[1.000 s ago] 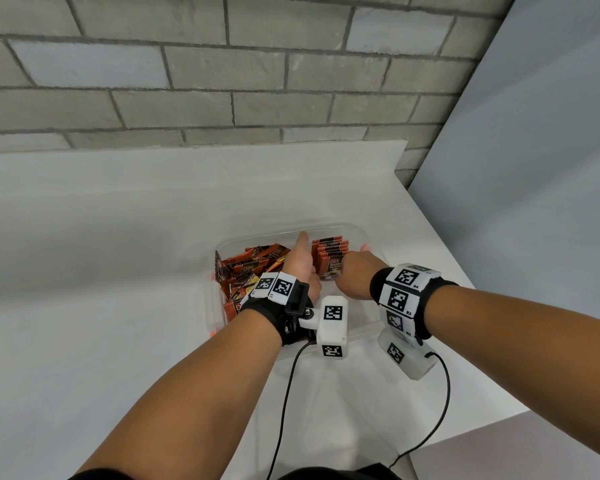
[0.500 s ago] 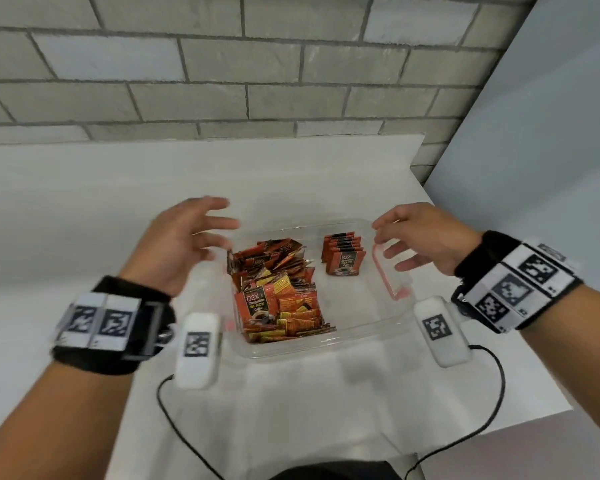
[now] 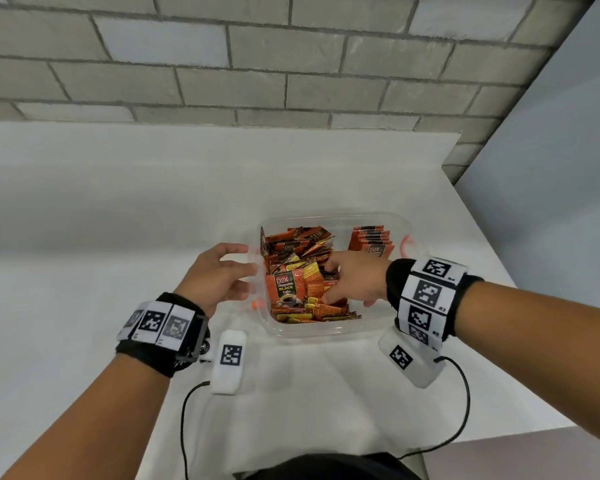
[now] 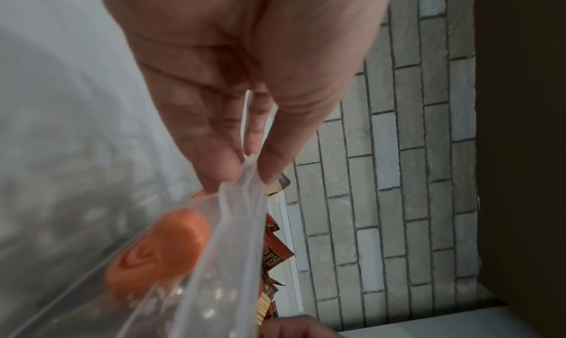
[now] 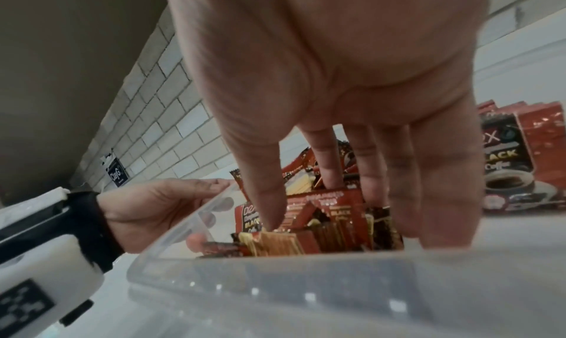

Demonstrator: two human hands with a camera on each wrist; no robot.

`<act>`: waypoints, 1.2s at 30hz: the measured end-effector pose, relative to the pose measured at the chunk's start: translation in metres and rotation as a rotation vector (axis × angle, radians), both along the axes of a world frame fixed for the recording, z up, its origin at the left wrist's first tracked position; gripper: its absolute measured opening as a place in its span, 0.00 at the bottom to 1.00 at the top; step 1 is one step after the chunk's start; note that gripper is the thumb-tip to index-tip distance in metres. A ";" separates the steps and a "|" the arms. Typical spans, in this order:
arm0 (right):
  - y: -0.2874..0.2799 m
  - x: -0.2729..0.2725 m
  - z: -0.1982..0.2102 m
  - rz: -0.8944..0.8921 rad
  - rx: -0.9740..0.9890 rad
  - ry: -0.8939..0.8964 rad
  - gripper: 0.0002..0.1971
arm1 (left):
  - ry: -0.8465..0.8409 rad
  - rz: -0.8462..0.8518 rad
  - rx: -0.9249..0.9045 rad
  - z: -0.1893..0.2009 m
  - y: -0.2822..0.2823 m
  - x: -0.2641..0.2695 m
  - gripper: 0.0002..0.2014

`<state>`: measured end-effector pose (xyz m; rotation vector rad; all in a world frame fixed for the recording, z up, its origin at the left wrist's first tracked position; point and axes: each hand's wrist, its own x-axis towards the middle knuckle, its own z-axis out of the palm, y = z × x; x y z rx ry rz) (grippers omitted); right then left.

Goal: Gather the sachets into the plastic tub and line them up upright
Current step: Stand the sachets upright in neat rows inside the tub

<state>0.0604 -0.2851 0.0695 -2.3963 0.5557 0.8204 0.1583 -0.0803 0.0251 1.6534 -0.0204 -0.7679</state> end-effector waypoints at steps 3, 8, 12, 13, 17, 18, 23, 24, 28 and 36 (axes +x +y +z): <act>0.006 0.003 0.004 0.062 -0.009 -0.037 0.33 | 0.015 0.019 -0.033 -0.004 0.001 -0.001 0.16; 0.015 -0.001 0.003 0.327 -0.168 -0.064 0.28 | 0.014 0.032 -0.065 -0.008 0.001 0.000 0.16; 0.024 0.004 -0.004 0.447 -0.270 -0.045 0.23 | 0.013 0.034 -0.079 -0.012 0.001 0.000 0.16; 0.025 0.005 -0.004 0.466 -0.278 -0.040 0.22 | 0.011 0.035 -0.081 -0.012 0.001 0.000 0.15; 0.024 0.009 -0.004 0.507 -0.276 -0.036 0.25 | 0.012 0.045 -0.093 -0.014 0.002 0.000 0.16; 0.023 0.008 -0.003 0.503 -0.262 -0.048 0.25 | 0.014 0.048 -0.093 -0.014 0.002 -0.001 0.16; 0.002 0.006 0.014 0.337 -0.138 -0.143 0.22 | 0.012 0.115 -0.119 -0.010 0.007 -0.001 0.14; -0.004 0.005 0.019 0.291 -0.108 -0.161 0.18 | 0.004 0.140 -0.122 -0.008 0.010 0.000 0.13; -0.025 -0.002 0.038 0.094 0.087 -0.268 0.05 | -0.092 0.211 -0.143 0.005 0.021 0.002 0.09; -0.017 0.002 0.074 -0.220 0.747 -0.527 0.10 | -0.092 -0.095 -0.527 0.056 -0.008 -0.024 0.46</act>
